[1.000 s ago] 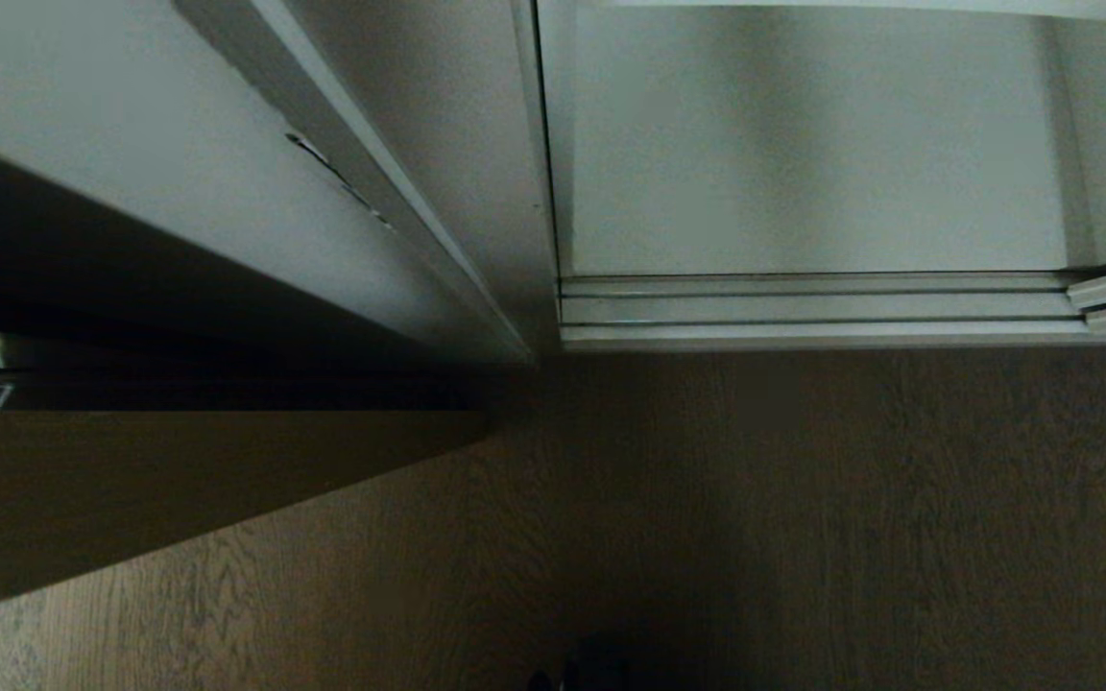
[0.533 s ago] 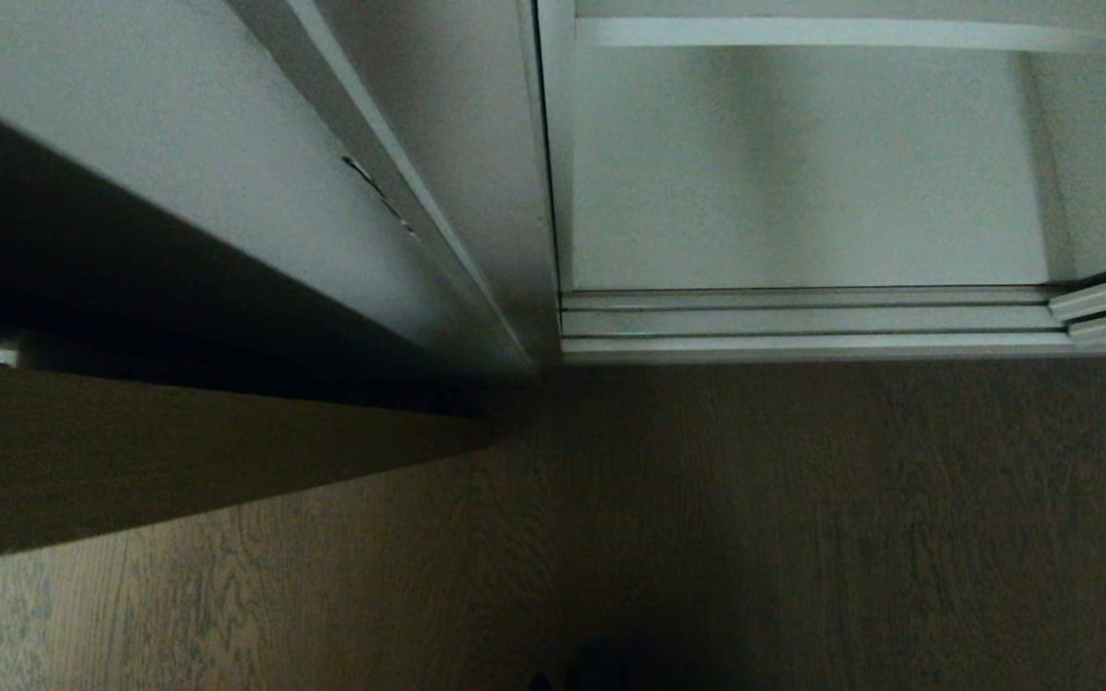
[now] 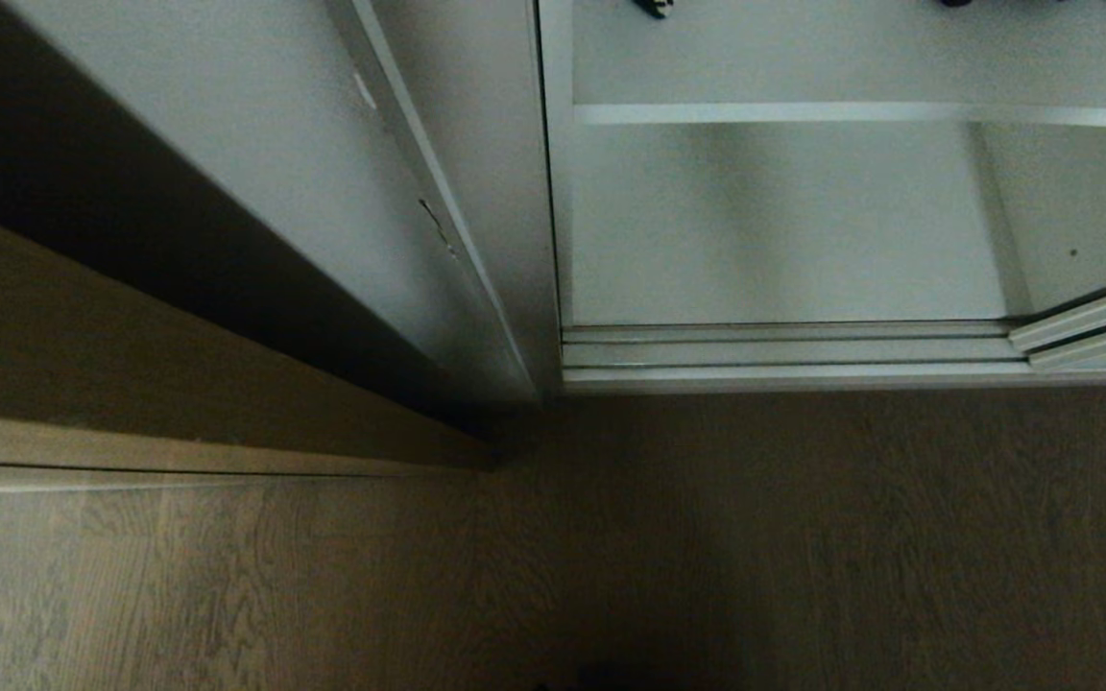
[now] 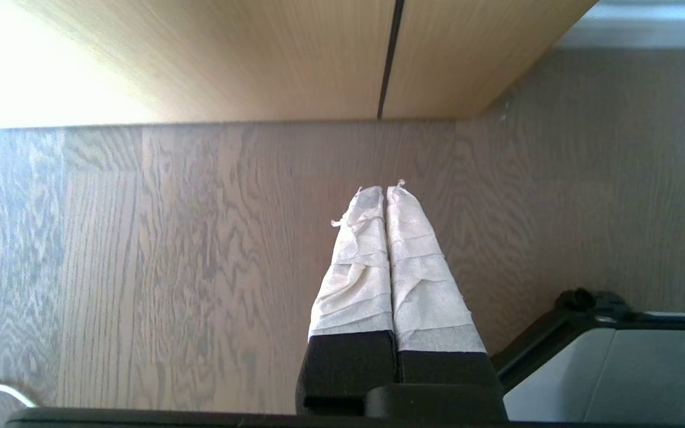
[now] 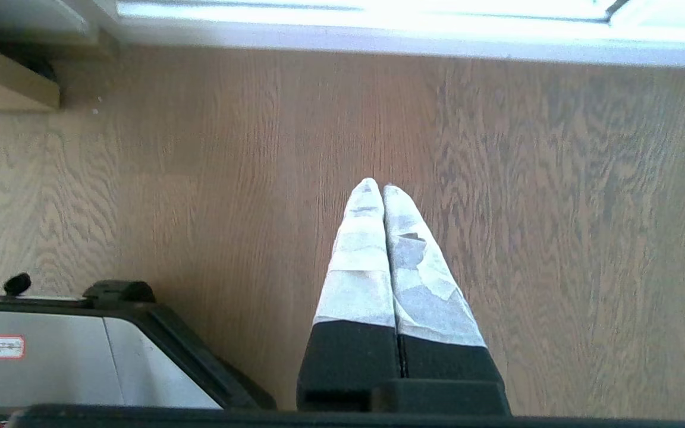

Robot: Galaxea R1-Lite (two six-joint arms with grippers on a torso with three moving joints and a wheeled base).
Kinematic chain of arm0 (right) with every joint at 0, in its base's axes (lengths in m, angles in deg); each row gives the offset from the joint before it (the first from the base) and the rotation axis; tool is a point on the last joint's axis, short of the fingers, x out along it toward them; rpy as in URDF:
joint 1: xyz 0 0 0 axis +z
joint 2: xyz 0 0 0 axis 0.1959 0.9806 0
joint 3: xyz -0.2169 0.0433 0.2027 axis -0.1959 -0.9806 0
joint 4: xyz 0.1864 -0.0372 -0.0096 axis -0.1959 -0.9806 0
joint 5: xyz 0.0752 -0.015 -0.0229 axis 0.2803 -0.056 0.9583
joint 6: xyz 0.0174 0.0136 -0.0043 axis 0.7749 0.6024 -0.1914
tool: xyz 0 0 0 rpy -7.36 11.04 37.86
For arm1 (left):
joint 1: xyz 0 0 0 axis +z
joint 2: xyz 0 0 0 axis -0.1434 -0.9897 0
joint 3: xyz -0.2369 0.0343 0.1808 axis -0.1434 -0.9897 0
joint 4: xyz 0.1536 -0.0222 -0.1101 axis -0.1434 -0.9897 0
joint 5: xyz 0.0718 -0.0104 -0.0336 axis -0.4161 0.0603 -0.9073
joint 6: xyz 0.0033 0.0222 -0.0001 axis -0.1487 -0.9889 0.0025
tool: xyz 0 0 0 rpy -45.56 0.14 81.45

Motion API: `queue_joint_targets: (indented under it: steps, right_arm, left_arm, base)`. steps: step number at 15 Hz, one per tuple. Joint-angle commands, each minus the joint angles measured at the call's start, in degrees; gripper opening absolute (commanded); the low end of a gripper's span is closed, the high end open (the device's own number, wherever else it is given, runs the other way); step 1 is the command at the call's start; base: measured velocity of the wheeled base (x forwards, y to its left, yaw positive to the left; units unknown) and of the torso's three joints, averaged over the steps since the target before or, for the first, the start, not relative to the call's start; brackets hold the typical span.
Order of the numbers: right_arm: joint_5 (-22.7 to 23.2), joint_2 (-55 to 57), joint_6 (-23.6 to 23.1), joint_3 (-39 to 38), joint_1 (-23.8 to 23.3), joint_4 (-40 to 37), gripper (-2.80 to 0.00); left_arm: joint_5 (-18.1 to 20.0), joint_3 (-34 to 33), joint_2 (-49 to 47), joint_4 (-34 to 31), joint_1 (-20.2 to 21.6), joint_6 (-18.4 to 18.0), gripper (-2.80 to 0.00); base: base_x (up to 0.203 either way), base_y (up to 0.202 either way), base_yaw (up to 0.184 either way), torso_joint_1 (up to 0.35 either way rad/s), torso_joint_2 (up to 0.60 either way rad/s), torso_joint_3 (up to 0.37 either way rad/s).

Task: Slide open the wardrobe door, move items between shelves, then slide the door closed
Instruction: Place the bag on the higher shelf

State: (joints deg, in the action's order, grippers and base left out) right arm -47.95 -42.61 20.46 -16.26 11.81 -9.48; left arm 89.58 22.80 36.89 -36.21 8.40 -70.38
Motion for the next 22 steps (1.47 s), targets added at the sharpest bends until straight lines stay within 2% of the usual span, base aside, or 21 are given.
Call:
queue_joint_targets:
  steps: [1,22]
  right_arm:
    - [0.00,-0.06,0.00,0.00,0.02,0.02,-2.80]
    - [0.00,-0.07,0.00,0.00,0.02,0.02,-2.80]
  left_arm:
    - [-0.01,0.00,0.01,-0.03,0.02,0.04,-2.80]
    - [-0.10,0.00,0.01,0.06,0.02,0.13,-2.80]
  base:
    - [0.000,0.000,0.000,-0.001,0.00,0.204]
    - [0.000,0.000,0.000,0.002,0.00,0.201]
